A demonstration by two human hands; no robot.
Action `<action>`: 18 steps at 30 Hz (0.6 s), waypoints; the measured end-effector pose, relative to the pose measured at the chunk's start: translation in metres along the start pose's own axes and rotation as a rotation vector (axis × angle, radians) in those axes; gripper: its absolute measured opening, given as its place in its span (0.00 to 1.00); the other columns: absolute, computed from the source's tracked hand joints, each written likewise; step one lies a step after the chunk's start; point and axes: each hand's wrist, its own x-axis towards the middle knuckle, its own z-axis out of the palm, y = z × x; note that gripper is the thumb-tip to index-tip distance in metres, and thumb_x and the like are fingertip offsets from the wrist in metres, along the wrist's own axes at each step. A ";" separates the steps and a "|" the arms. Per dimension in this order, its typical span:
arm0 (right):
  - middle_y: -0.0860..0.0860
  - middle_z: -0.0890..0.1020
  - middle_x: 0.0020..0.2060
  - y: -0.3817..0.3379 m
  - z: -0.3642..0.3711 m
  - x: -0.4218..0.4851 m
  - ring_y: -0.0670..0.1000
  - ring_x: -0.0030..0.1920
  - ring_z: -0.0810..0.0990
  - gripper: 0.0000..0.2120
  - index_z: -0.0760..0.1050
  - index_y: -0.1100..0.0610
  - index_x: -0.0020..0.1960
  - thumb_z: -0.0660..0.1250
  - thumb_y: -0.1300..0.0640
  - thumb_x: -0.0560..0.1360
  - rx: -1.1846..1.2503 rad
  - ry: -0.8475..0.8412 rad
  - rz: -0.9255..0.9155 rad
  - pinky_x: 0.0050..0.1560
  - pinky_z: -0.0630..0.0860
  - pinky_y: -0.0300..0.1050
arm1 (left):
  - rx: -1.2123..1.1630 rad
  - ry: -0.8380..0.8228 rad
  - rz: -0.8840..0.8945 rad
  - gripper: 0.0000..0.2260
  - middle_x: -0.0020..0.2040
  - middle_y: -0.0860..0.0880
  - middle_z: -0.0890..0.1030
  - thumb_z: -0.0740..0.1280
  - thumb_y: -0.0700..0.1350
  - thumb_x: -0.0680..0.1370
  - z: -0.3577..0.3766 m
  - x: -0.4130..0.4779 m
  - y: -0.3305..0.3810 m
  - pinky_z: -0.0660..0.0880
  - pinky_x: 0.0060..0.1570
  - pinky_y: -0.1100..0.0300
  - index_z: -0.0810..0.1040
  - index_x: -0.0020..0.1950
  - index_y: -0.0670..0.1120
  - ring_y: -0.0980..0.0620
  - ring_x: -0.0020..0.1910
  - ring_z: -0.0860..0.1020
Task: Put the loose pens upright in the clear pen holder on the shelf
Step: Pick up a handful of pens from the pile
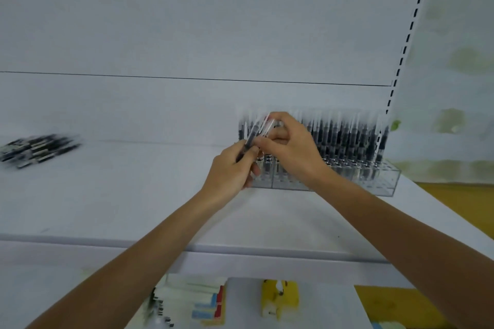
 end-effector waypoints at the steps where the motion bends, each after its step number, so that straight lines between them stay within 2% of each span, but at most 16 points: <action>1: 0.56 0.82 0.37 -0.003 -0.004 0.002 0.53 0.42 0.83 0.17 0.70 0.52 0.58 0.70 0.62 0.73 0.014 0.027 0.001 0.51 0.80 0.51 | -0.002 -0.008 0.002 0.09 0.31 0.50 0.78 0.58 0.47 0.81 0.001 -0.001 0.000 0.68 0.23 0.69 0.75 0.44 0.50 0.59 0.22 0.73; 2: 0.59 0.82 0.40 -0.007 -0.009 0.003 0.55 0.42 0.84 0.18 0.70 0.53 0.60 0.70 0.63 0.73 0.040 0.059 0.005 0.49 0.81 0.53 | 0.000 -0.017 -0.005 0.09 0.32 0.50 0.78 0.57 0.47 0.81 0.002 -0.002 0.000 0.69 0.24 0.68 0.75 0.44 0.49 0.59 0.23 0.74; 4: 0.58 0.82 0.42 -0.015 -0.022 0.009 0.52 0.38 0.84 0.22 0.66 0.55 0.65 0.69 0.63 0.74 0.039 0.161 -0.029 0.40 0.82 0.47 | 0.047 -0.028 -0.024 0.10 0.33 0.50 0.79 0.57 0.47 0.81 -0.001 -0.006 -0.006 0.71 0.25 0.68 0.76 0.46 0.45 0.59 0.23 0.75; 6: 0.54 0.82 0.42 -0.019 -0.034 0.015 0.50 0.35 0.84 0.23 0.64 0.57 0.65 0.69 0.63 0.74 -0.074 0.275 -0.175 0.33 0.81 0.42 | 0.186 0.003 -0.014 0.11 0.33 0.51 0.78 0.59 0.47 0.80 -0.006 -0.009 -0.016 0.67 0.26 0.72 0.76 0.46 0.43 0.59 0.23 0.72; 9: 0.54 0.82 0.41 -0.013 -0.041 0.024 0.51 0.36 0.83 0.22 0.66 0.59 0.63 0.70 0.62 0.73 -0.251 0.311 -0.332 0.37 0.82 0.45 | 0.320 0.075 0.006 0.11 0.28 0.51 0.70 0.62 0.46 0.79 -0.013 -0.011 -0.024 0.62 0.26 0.69 0.77 0.43 0.39 0.56 0.27 0.66; 12: 0.51 0.80 0.41 -0.005 -0.039 0.029 0.50 0.37 0.82 0.22 0.67 0.58 0.65 0.69 0.61 0.74 -0.382 0.249 -0.344 0.41 0.82 0.47 | 0.334 0.075 0.001 0.09 0.28 0.52 0.69 0.64 0.43 0.77 -0.016 -0.010 -0.022 0.62 0.26 0.69 0.78 0.42 0.38 0.56 0.27 0.65; 15: 0.52 0.79 0.41 -0.003 -0.037 0.033 0.52 0.39 0.81 0.22 0.67 0.57 0.66 0.68 0.62 0.75 -0.388 0.217 -0.343 0.44 0.81 0.51 | 0.352 0.075 -0.026 0.10 0.26 0.53 0.67 0.64 0.42 0.76 -0.017 -0.008 -0.020 0.61 0.24 0.69 0.75 0.35 0.42 0.56 0.25 0.64; 18: 0.53 0.78 0.41 -0.005 -0.037 0.035 0.53 0.40 0.81 0.21 0.67 0.57 0.66 0.68 0.62 0.75 -0.387 0.189 -0.334 0.44 0.81 0.53 | 0.344 0.063 -0.051 0.14 0.25 0.53 0.66 0.64 0.42 0.76 -0.016 -0.007 -0.021 0.61 0.25 0.68 0.68 0.30 0.46 0.55 0.26 0.63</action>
